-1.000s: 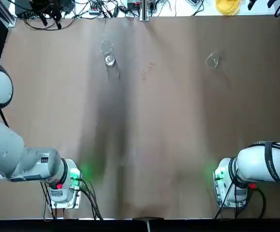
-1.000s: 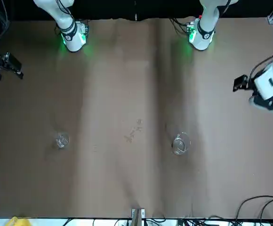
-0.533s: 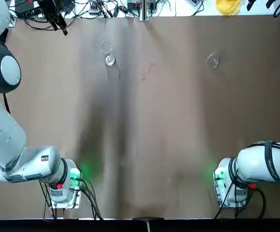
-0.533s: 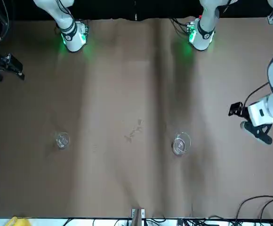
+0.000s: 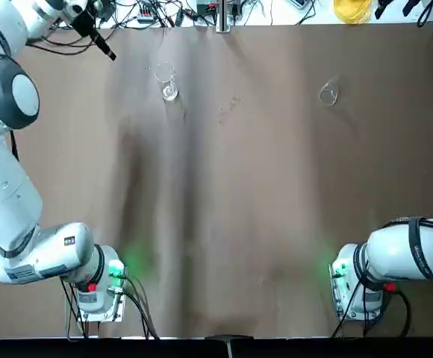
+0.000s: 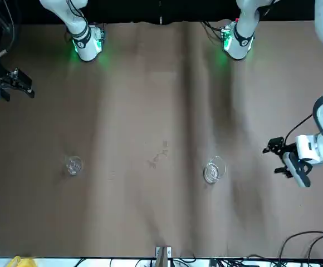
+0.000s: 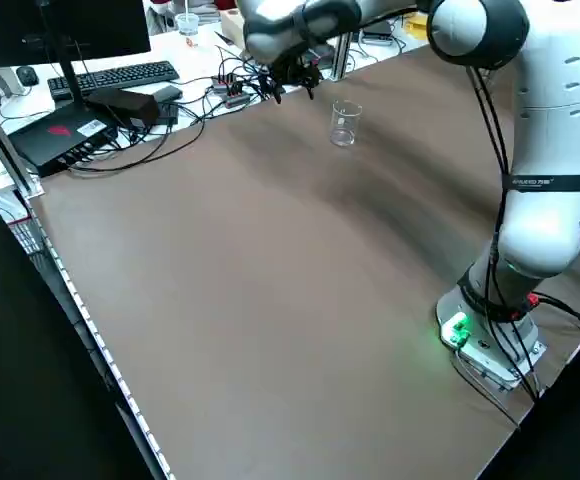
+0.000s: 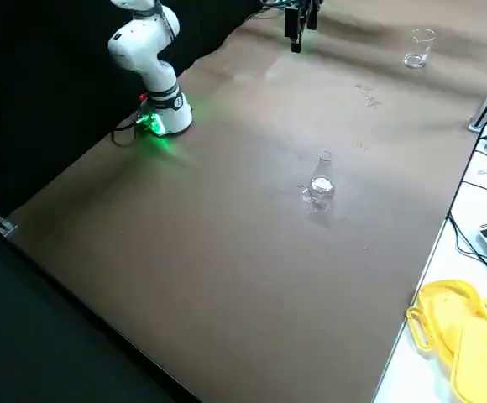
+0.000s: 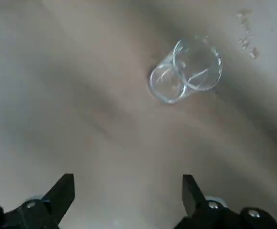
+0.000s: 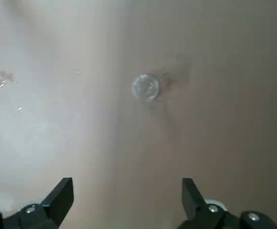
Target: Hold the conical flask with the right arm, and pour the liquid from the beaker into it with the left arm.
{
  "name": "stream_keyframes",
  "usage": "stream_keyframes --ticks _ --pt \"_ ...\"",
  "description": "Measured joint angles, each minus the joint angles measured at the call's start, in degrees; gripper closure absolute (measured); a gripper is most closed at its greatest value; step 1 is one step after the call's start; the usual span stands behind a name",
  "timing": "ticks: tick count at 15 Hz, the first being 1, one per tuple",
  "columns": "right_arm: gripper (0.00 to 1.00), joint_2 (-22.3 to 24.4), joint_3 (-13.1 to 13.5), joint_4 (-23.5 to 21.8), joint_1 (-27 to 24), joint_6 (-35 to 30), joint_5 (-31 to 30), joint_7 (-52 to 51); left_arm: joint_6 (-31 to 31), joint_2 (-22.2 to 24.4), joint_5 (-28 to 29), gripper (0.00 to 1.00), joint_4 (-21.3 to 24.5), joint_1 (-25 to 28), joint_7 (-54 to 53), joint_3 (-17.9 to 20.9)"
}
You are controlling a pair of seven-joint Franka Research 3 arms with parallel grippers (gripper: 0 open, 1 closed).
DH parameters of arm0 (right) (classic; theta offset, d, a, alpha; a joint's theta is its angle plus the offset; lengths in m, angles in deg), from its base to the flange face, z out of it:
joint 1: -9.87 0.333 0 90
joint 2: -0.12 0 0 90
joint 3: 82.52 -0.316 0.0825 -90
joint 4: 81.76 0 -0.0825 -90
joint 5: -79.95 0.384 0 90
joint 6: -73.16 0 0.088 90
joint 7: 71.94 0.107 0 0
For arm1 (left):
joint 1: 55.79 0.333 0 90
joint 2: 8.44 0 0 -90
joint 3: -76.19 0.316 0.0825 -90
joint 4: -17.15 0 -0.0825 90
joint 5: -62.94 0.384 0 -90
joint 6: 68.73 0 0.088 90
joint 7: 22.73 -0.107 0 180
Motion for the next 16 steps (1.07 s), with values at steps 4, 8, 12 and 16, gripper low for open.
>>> stream_keyframes --ticks 4,8,12,16 --pt "0.0 -1.13 0.56 -0.02 -3.17 -0.01 3.29 -8.94 -3.32 -6.08 -14.03 0.0 -0.02 0.11 -20.76 -0.01" --pt "0.0 -2.91 0.6 0.0 -4.73 0.28 7.04 -13.92 -3.68 -12.28 -29.86 0.0 -0.07 0.63 -45.88 0.0" --pt "0.0 -5.93 0.59 0.09 -4.82 2.34 9.66 -20.04 -2.32 -18.14 -43.46 0.0 -0.29 1.84 -67.3 0.0" --pt "0.0 -10.97 0.6 0.21 -6.62 5.57 17.05 -28.33 3.04 -23.46 -47.25 0.0 -2.65 2.16 -76.17 -0.11"
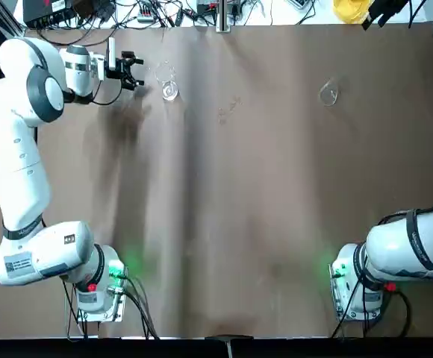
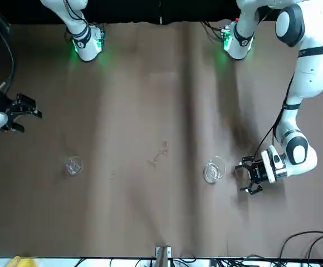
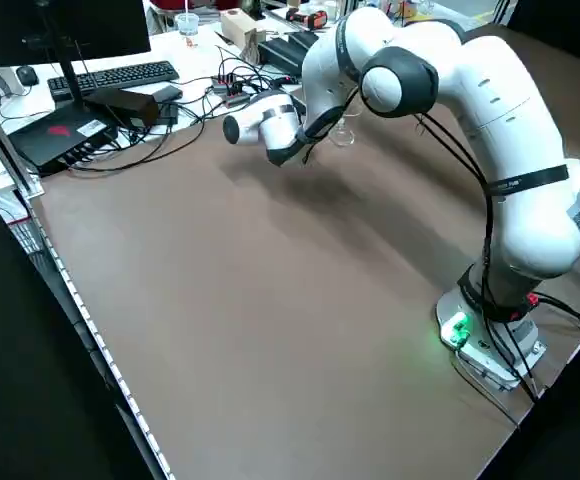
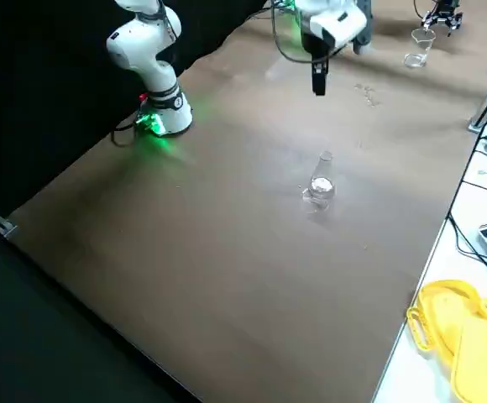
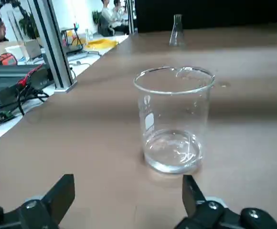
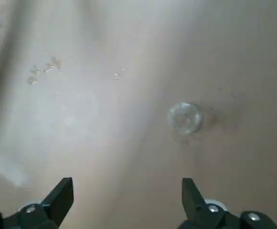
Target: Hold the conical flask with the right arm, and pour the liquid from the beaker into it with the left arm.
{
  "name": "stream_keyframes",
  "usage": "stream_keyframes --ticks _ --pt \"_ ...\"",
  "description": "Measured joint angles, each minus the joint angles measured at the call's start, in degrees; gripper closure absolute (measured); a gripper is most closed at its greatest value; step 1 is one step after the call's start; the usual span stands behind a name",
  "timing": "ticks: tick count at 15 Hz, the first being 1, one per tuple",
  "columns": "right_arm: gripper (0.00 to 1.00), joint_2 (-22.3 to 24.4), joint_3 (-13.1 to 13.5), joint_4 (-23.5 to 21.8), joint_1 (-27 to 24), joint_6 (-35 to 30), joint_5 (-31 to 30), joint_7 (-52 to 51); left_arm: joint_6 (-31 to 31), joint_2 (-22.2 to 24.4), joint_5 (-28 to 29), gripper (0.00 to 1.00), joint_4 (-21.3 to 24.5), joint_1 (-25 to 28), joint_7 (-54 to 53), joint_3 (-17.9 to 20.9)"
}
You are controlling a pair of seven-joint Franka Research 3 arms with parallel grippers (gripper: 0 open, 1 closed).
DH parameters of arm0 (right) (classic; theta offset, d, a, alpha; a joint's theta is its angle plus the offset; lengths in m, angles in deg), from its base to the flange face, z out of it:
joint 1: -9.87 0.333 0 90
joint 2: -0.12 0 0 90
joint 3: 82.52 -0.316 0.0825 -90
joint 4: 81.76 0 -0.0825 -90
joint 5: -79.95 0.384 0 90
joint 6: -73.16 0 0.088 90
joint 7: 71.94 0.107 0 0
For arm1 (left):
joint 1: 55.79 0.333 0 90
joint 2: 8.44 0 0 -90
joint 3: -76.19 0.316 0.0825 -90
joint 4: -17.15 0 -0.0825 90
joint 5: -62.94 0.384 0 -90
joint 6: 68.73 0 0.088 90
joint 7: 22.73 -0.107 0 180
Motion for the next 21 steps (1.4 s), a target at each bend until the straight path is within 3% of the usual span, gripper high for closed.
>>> stream_keyframes --ticks 7,14,21 --pt "0.0 -6.55 0.08 0.09 -5.96 0.07 13.31 -22.06 11.37 -3.42 -1.23 0.0 -0.37 0.33 -2.0 -0.04" --pt "0.0 -14.95 0.08 0.76 -8.62 0.06 24.45 -52.8 12.07 -4.63 -6.61 0.01 -0.44 -1.97 -3.07 -0.7" --pt "0.0 -23.64 0.06 1.88 -14.46 -7.02 38.66 -74.17 11.91 -5.87 -8.92 0.01 -0.76 -4.46 -8.76 -0.64"
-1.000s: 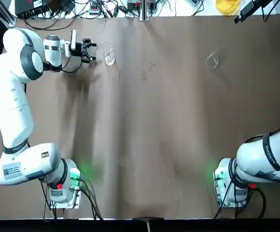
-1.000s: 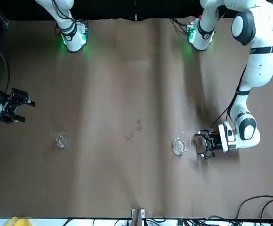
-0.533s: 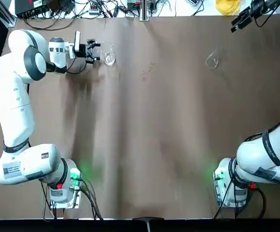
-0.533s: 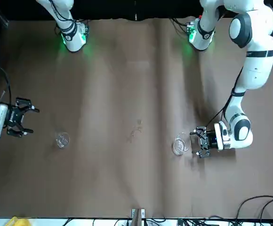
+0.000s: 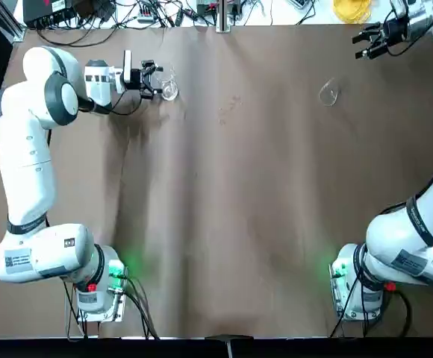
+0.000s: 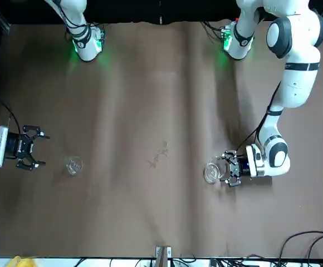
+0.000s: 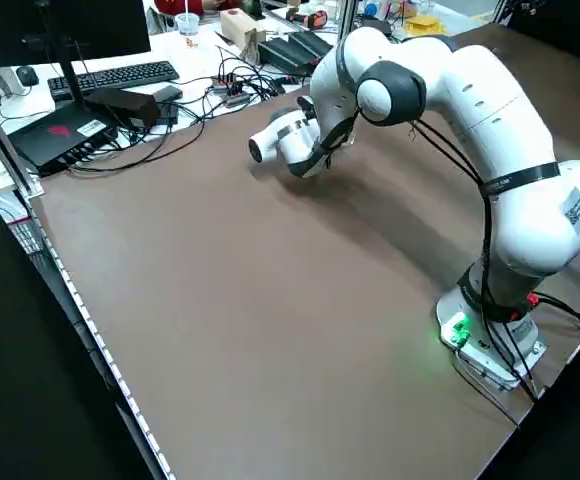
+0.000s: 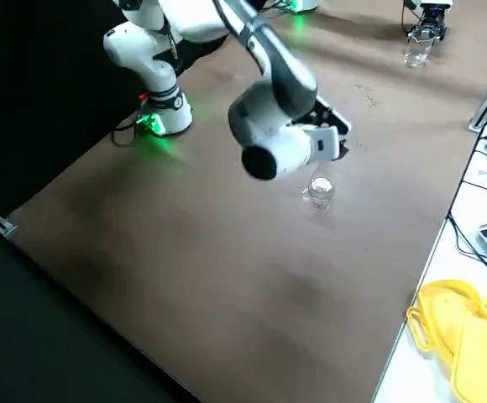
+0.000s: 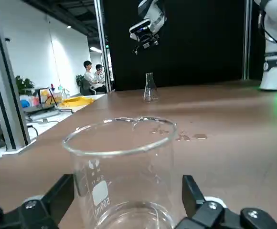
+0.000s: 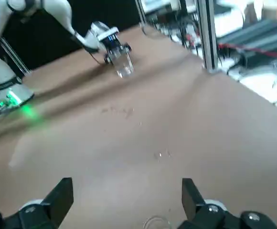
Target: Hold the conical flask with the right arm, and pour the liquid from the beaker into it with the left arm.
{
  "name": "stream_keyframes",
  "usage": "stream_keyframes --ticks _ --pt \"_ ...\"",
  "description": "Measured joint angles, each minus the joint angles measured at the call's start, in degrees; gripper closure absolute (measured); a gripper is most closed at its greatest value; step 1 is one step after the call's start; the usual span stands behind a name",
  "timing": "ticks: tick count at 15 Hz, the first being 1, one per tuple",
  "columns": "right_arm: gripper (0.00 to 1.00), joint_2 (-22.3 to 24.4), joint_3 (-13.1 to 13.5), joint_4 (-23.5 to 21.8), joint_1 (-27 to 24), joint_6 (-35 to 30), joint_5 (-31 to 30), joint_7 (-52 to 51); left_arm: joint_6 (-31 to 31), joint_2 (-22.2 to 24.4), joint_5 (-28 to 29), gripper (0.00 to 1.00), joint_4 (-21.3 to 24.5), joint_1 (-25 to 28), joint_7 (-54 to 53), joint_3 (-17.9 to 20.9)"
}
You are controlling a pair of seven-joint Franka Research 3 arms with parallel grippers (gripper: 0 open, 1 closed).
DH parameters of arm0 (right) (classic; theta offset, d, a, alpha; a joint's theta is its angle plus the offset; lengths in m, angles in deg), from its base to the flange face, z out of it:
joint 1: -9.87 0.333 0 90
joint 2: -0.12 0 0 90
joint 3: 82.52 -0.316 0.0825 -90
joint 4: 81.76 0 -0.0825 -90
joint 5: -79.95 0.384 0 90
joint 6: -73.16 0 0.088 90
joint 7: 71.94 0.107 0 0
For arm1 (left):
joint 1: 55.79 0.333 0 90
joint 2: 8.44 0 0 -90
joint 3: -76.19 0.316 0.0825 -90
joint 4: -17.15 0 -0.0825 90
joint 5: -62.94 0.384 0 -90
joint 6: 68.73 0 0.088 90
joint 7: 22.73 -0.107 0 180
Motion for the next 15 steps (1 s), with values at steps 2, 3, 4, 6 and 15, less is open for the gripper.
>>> stream_keyframes --ticks 2,3,4,6,15 --pt "0.0 -2.17 0.0 0.12 -1.17 -0.91 1.95 -5.03 -0.15 -0.29 -2.37 0.01 -0.01 -0.65 -2.85 0.06" --pt "0.0 -3.16 -0.01 0.2 -1.43 -1.03 2.44 -7.63 -0.15 -0.39 -3.82 0.01 -0.01 -1.12 -3.02 0.14" --pt "0.0 -4.14 -0.02 0.27 -1.55 -1.04 3.36 -10.32 -0.15 -0.43 -5.07 0.01 -0.01 -1.51 -2.31 0.19" --pt "0.0 -5.26 -0.03 0.38 -1.73 -1.04 4.56 -13.26 -0.25 -0.51 -6.47 0.01 -0.02 -1.76 1.04 0.26" --pt "0.05 -12.64 -0.04 0.53 -3.6 -1.66 8.31 -27.3 -0.35 -2.37 -6.95 0.01 -0.05 -1.79 10.07 0.35"
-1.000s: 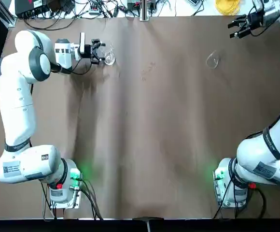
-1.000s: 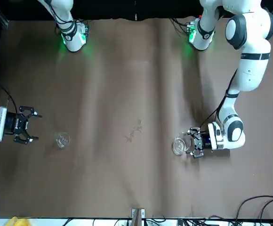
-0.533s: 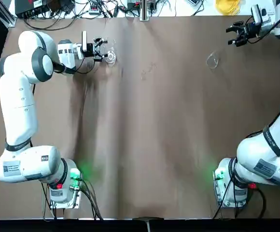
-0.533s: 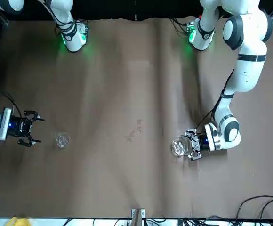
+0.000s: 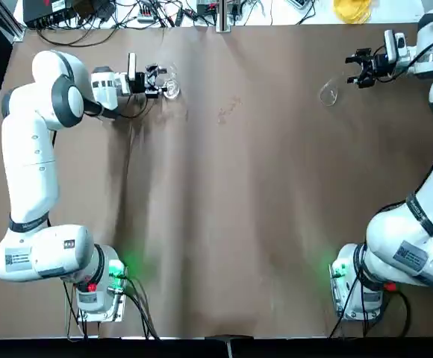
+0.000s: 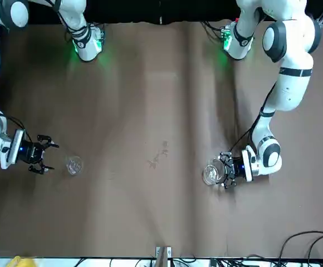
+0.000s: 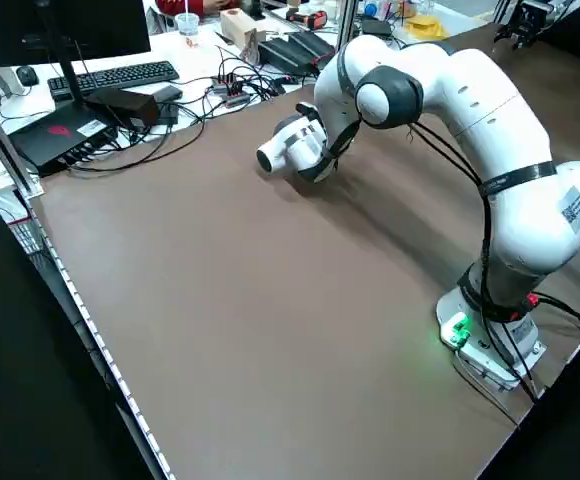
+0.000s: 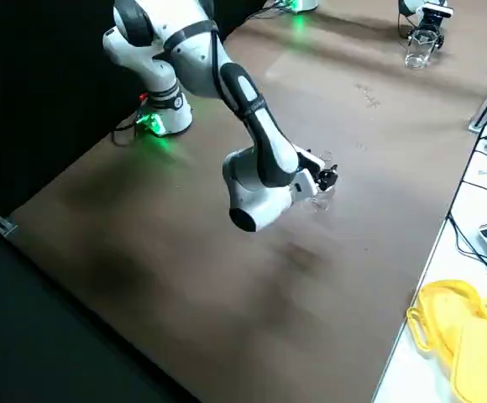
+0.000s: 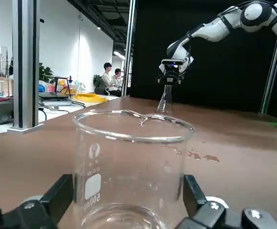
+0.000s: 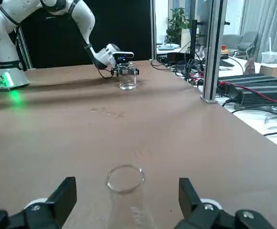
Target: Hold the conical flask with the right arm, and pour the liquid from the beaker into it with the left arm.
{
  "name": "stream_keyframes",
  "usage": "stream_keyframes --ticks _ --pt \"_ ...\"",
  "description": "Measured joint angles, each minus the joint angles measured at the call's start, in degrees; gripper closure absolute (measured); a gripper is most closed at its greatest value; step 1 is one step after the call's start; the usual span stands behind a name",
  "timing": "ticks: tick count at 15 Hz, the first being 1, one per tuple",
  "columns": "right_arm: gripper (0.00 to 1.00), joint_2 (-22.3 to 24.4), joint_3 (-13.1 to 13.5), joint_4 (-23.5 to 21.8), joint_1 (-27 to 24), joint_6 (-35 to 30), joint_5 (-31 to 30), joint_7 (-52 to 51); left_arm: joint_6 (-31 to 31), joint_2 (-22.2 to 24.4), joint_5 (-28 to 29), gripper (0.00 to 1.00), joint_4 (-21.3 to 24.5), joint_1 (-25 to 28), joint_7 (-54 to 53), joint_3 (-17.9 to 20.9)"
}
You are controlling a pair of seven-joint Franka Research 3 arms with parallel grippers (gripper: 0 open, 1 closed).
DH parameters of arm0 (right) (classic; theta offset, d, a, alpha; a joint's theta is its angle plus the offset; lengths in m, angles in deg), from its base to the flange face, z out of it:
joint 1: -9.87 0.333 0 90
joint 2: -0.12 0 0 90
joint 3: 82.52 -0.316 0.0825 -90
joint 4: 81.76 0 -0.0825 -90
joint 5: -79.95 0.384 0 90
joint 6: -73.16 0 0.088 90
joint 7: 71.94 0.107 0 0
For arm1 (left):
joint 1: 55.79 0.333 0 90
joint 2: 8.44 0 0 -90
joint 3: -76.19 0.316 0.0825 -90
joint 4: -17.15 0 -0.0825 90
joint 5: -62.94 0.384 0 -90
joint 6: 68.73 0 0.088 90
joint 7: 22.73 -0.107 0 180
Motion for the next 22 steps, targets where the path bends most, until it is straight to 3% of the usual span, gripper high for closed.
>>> stream_keyframes --ticks 6,8,10,21,22 --pt "0.06 -3.26 -0.42 0.2 -0.07 -1.91 0.45 -2.06 -0.05 -0.01 -0.02 0.01 -0.2 -1.21 0.0 -0.02" --pt "0.08 -3.48 -0.66 0.21 -0.05 -1.94 0.5 -2.1 -0.33 -0.01 -0.02 0.01 -0.23 -1.64 -0.06 -0.02" --pt "0.18 -3.74 -0.79 0.24 -0.05 -1.95 0.58 -2.12 -0.36 -0.02 -0.02 0.01 -0.26 -1.66 -1.7 0.0" --pt "0.26 -4.86 -2.12 0.36 0.0 -2.06 0.83 -3.79 -0.49 -0.03 -0.02 0.0 -0.77 -2.17 -7.78 0.18" --pt "0.3 -4.93 -2.12 0.37 0.0 -2.07 0.86 -3.87 -0.74 -0.02 -0.02 0.0 -0.85 -2.34 -7.78 0.19"
